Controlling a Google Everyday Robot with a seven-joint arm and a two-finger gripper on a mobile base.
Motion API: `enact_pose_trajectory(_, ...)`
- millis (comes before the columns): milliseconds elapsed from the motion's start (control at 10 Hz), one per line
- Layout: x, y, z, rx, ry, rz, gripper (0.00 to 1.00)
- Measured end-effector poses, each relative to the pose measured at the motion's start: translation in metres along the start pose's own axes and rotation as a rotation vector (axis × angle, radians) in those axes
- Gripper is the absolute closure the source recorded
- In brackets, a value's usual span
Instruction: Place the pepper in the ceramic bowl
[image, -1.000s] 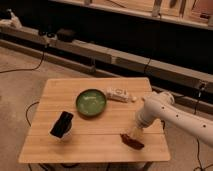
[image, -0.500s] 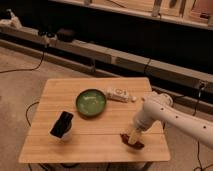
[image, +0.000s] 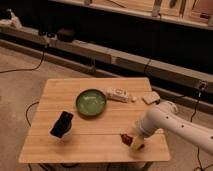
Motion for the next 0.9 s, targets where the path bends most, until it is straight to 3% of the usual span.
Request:
enact_pose_trajectory(500,0.003,0.021,0.023,-0.04,-0.037,-0.092,0.2)
enact_pose_trajectory(700,0.005,0.024,0.032,-0.034,-0.021,-0.145,0.2)
enact_pose_trajectory(900,0.004,0.023,0.037,-0.009,0.006,-0.187,0.31)
